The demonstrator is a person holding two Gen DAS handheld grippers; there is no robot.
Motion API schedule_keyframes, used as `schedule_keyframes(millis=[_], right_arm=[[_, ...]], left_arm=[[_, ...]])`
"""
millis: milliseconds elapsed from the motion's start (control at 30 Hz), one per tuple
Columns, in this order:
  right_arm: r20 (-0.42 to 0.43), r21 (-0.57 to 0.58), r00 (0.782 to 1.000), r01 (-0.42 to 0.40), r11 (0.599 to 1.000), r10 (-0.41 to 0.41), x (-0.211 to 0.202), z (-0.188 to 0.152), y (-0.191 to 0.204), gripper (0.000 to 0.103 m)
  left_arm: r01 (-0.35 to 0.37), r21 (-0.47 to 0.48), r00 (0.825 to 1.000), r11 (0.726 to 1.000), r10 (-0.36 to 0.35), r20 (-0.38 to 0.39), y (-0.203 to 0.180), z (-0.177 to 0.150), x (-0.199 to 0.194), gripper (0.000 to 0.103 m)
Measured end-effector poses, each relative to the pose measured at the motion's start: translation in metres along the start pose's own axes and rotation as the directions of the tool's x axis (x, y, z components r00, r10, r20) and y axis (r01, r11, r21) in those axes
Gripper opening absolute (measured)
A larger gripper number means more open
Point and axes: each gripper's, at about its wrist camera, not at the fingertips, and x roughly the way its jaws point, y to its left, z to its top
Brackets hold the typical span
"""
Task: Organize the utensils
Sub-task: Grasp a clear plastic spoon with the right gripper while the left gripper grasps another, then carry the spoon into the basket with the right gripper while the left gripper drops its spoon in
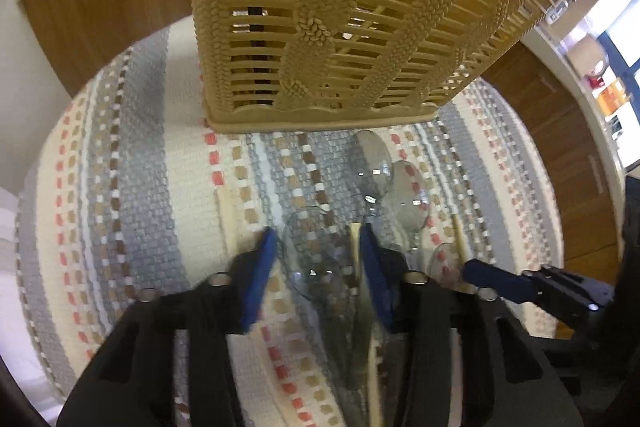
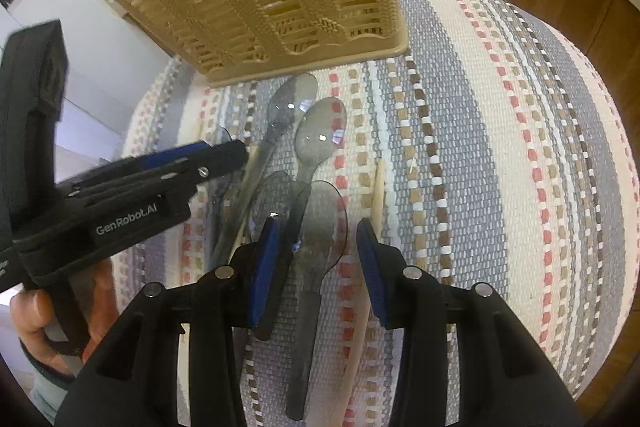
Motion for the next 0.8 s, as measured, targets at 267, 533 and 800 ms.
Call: schedule_keyframes(millis=[267, 533, 800], right_arm=[[-0.022, -0.042, 0.997, 0.072, 0.996, -0.073, 0.016, 0.008, 0.021, 0.037], [-0.036, -0.047, 0.995, 0.096, 0.994, -0.097, 0.018, 0.010, 0.022, 0.030], [-0.046, -0.066, 0.984, 0.169, 0.983, -0.173, 0.013, 0.002, 0.015, 0.030]], left_arm=[[-0.006, 0.045, 1.000, 0.999, 0.006, 0.008, -0.002, -0.001, 0.000, 0.031], [0.053, 0.032, 0.998, 0.998, -0.053, -0.016, 0.023, -0.003, -0.010, 0.031], [0.038, 0.041, 0.999, 0.998, -0.036, -0.027, 0.036, -0.007, -0.018, 0.031]])
